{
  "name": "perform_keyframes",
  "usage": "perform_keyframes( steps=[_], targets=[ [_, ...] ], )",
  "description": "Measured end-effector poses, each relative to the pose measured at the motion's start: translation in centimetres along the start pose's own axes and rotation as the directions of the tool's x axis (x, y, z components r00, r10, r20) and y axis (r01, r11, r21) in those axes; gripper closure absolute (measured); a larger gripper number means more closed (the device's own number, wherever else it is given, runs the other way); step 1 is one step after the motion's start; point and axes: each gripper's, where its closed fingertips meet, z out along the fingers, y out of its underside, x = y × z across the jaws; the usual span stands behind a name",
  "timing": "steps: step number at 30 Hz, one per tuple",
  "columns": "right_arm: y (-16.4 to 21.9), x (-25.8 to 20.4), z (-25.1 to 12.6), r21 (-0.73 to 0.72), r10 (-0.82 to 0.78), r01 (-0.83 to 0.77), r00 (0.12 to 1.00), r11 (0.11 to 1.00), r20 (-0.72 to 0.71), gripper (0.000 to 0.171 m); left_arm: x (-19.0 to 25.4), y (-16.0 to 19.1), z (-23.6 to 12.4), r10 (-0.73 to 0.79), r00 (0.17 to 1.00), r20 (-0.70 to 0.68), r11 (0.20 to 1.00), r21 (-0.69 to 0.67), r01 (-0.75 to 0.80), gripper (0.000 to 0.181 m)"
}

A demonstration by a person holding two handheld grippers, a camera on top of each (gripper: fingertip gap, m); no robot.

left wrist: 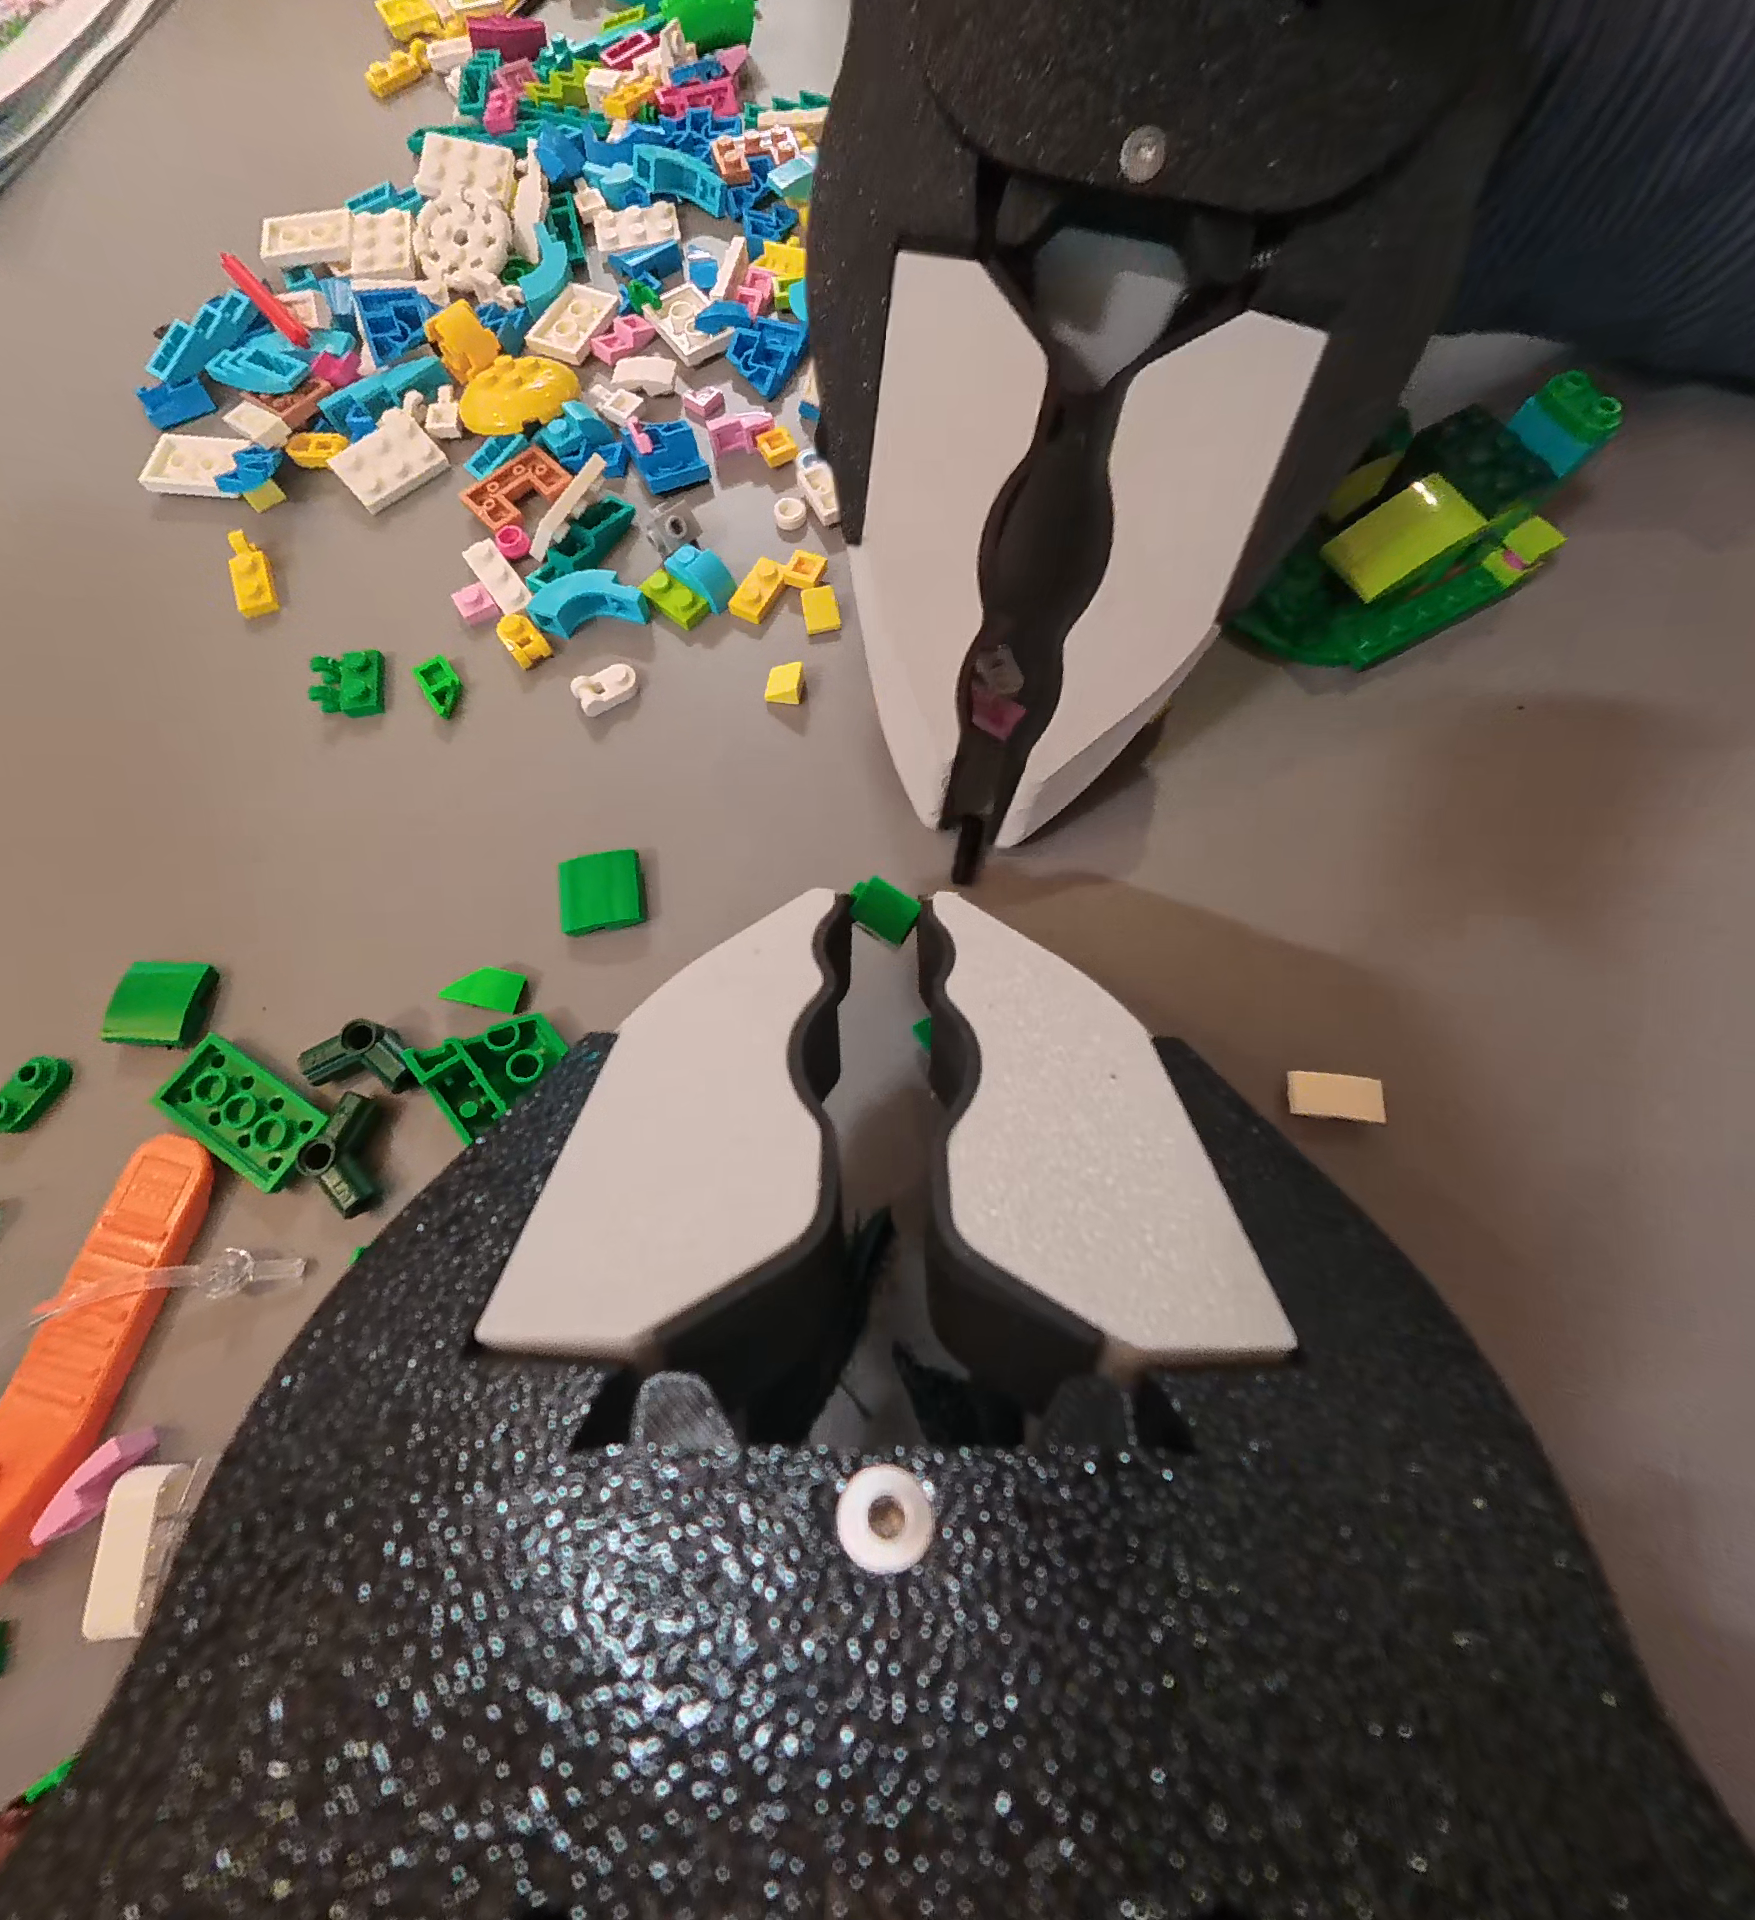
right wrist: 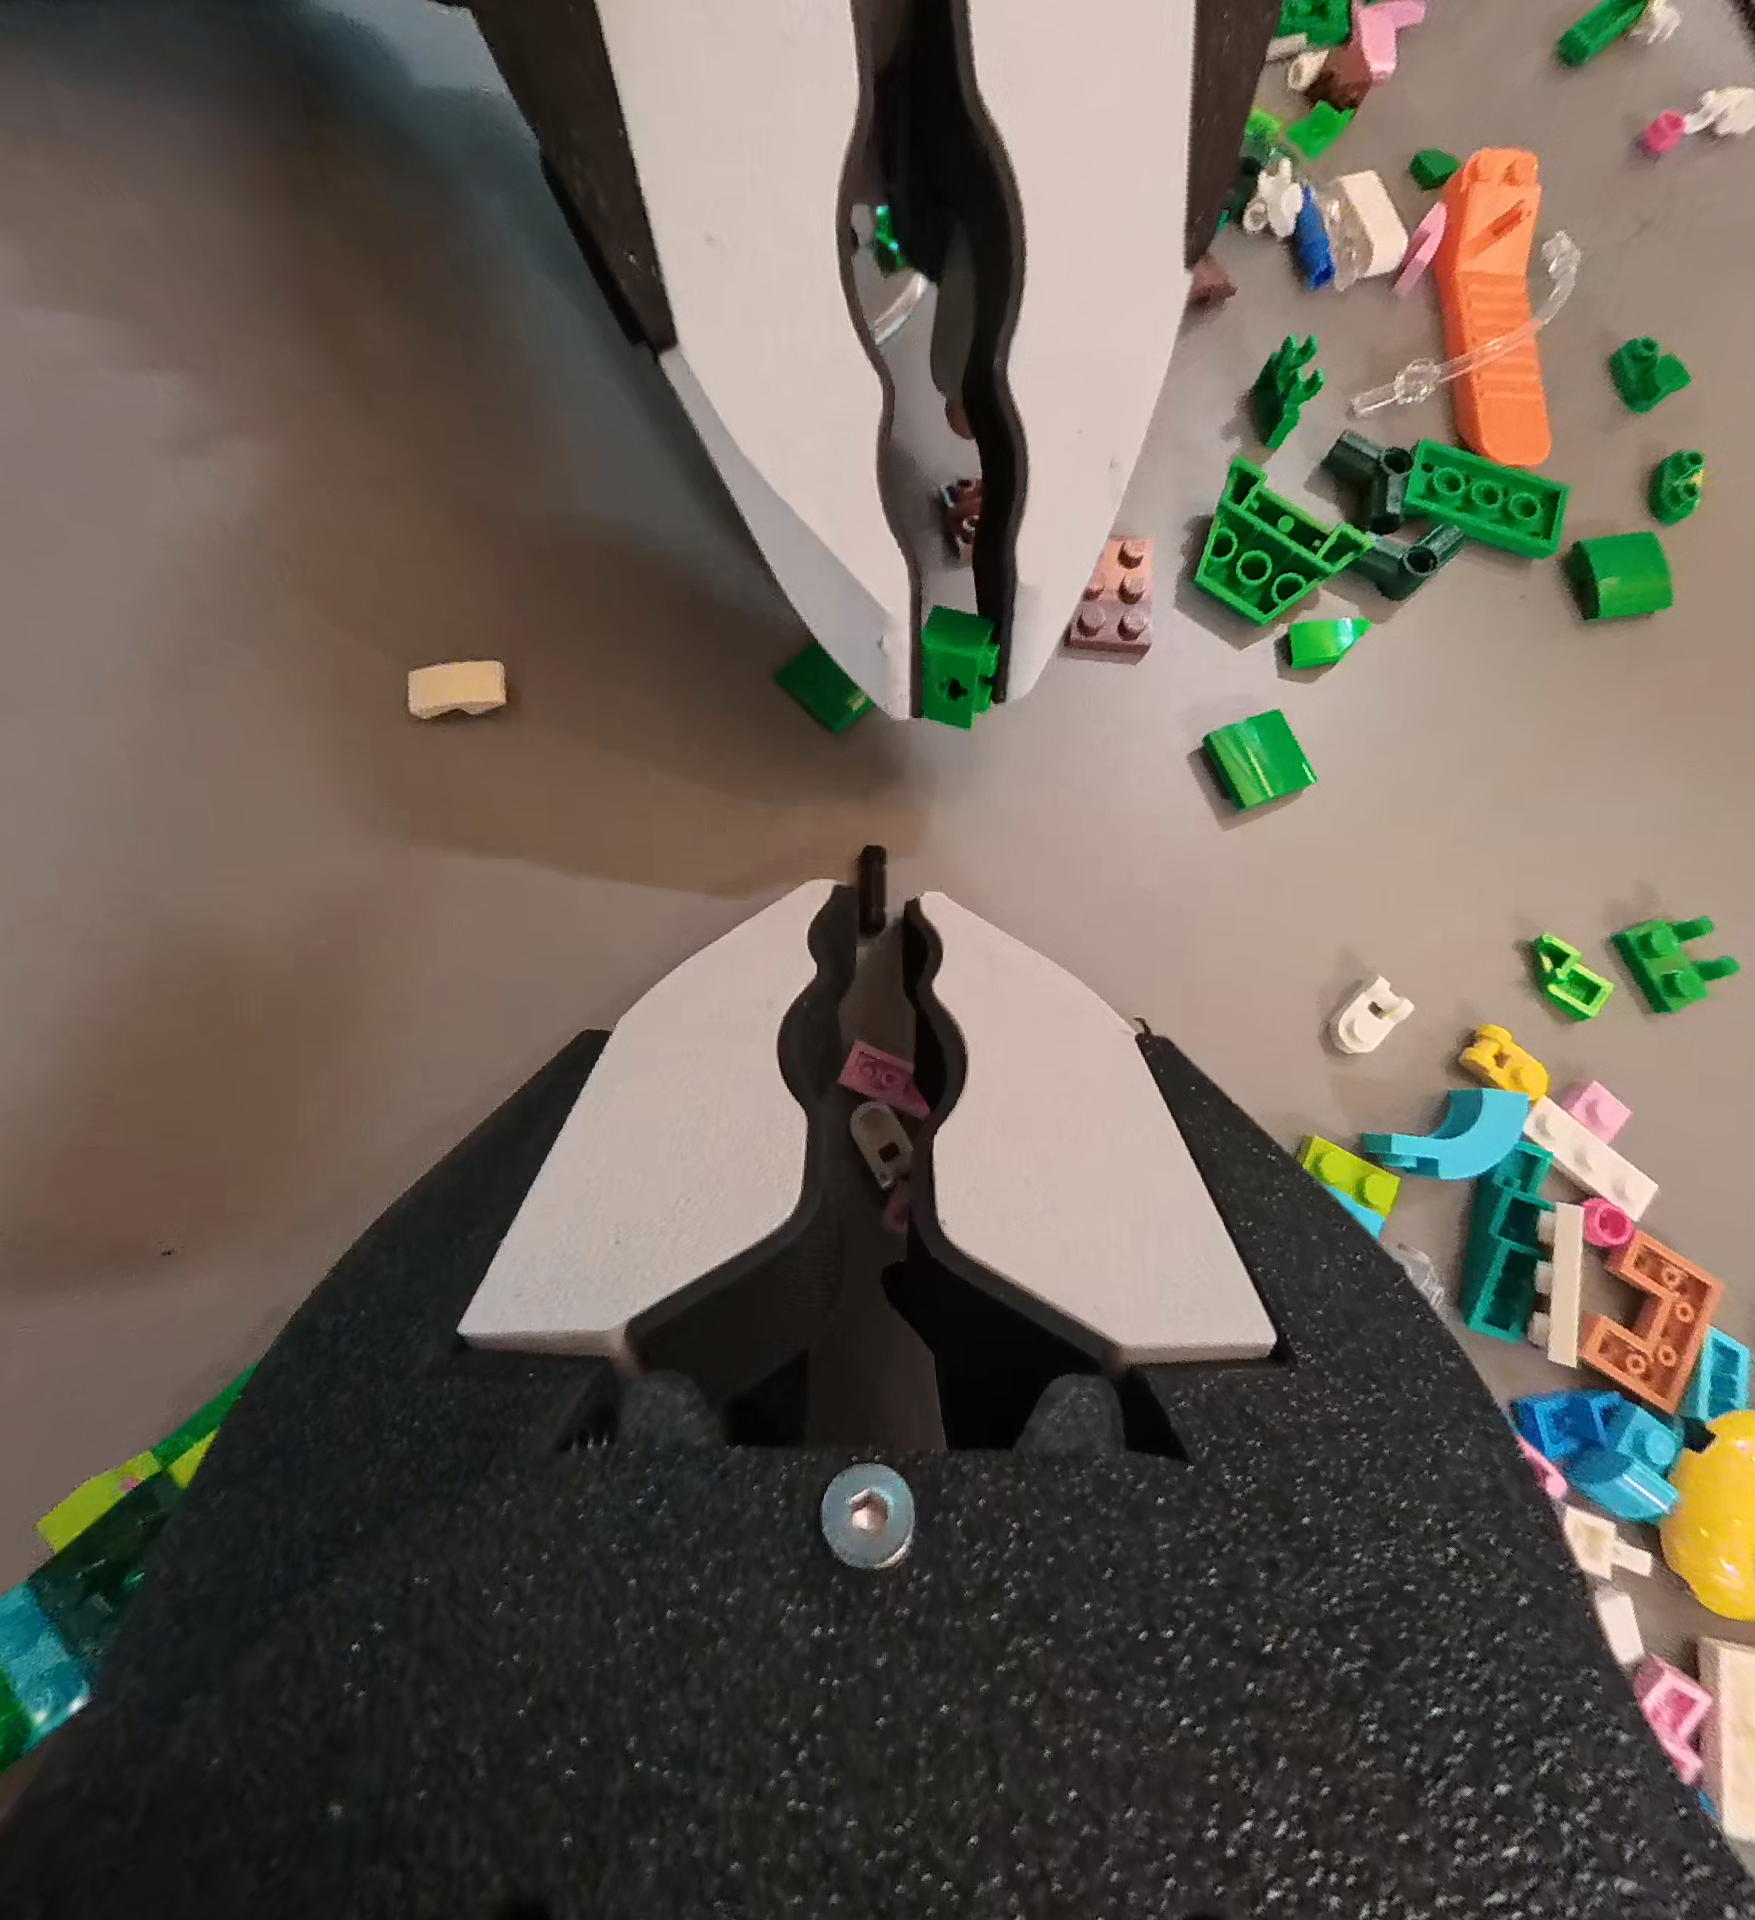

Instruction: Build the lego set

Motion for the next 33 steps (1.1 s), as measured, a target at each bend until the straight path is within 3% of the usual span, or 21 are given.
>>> perform_keyframes(
  steps=[10, 12, 14, 17, 20, 24, 33],
  targets=[
    [-0.2, 0.2, 0.3, -0.015, -0.056, 0.056, 0.998, 0.998, -0.037, 0.169, 0.0, -0.4, -0.2, 0.034, 0.999, 0.014, 0.999, 0.014, -0.035, 0.170],
    [-1.6, 0.8, -0.6, 0.078, -0.082, 0.091, 0.991, 0.993, -0.104, 0.169, -0.5, -1.2, -0.7, 0.065, 0.996, 0.065, 0.996, 0.063, -0.069, 0.170],
    [-4.1, 1.2, -2.8, 0.257, -0.077, 0.115, 0.985, 0.960, -0.154, 0.169, -1.0, -2.7, -1.9, 0.088, 0.988, 0.124, 0.981, 0.159, -0.107, 0.170],
    [-7.4, 0.2, -6.6, 0.527, -0.110, 0.186, 0.979, 0.829, -0.172, 0.169, -0.9, -5.2, -4.0, 0.096, 0.984, 0.153, 0.935, 0.326, -0.142, 0.170],
    [-9.3, -1.3, -9.5, 0.702, -0.131, 0.183, 0.983, 0.688, -0.128, 0.170, 0.2, -7.1, -5.6, 0.119, 0.985, 0.127, 0.867, 0.470, -0.165, 0.170],
    [-10.3, -2.3, -11.3, 0.788, -0.155, 0.162, 0.984, 0.594, -0.086, 0.170, 1.4, -8.0, -6.3, 0.145, 0.986, 0.076, 0.822, 0.545, -0.163, 0.170],
    [-10.7, -3.0, -10.8, 0.782, -0.169, 0.141, 0.985, 0.607, -0.047, 0.170, 2.3, -8.2, -6.2, 0.173, 0.984, 0.042, 0.809, 0.564, -0.166, 0.170]
  ],
)
